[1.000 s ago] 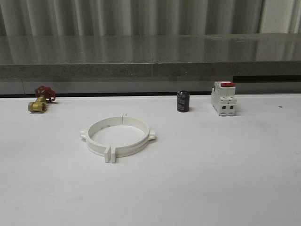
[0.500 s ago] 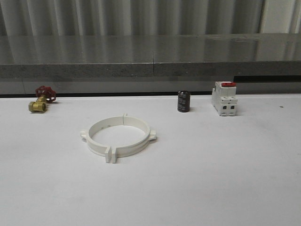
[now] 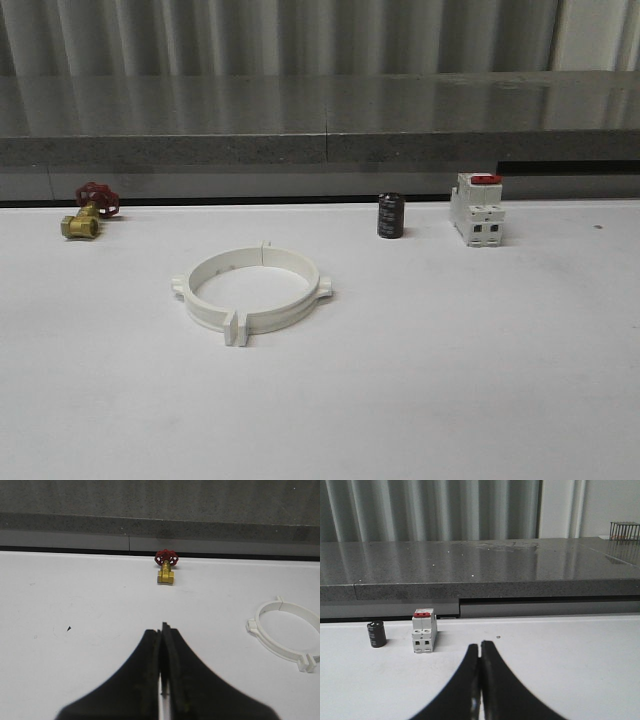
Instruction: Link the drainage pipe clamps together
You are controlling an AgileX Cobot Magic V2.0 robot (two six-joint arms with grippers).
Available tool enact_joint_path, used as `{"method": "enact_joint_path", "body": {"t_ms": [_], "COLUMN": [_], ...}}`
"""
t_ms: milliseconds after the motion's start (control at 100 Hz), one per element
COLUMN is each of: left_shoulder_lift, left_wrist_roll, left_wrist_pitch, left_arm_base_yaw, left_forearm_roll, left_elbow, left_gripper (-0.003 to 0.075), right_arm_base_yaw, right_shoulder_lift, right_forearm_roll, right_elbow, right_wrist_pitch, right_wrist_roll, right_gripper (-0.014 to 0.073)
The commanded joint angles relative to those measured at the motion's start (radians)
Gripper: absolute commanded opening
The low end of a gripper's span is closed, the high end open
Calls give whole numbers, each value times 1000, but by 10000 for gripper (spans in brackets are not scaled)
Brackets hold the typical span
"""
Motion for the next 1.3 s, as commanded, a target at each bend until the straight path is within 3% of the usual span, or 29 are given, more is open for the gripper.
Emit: {"method": "enact_joint_path", "body": {"t_ms": [0,270,380,750,810,1290], "left_shoulder_lift": [7,-45,-106,-328,-326,-326], "left_wrist_roll": [-3,24,123,123,123,123], "left_wrist_pitch": [-73,-149,-264,-469,-385,-379], "left_arm_base_yaw": [1,1,37,70,67,67], "left_forearm_roll": [-7,-7,-40,-67,-66,-66], "left_elbow": [-27,18,106,439,423,432], "left_gripper": [-21,-21,-21,-21,-21,-21], "right_arm_base_yaw": [-3,-3,-3,-3,-3,-3], "right_shoulder_lift": [-20,-20,-20,-20,-19,-17], "right_forearm_roll": [-12,-12,-12,-12,-12,-12], "right_elbow": [-16,-16,-16,-16,-16,-16], "right_wrist_pitch": [-68,-68,-68,-68,-70,-69], "right_wrist_roll": [-6,-6,-6,-6,-6,-6], "right_gripper": [-65,-65,-65,-65,-65,-65]}}
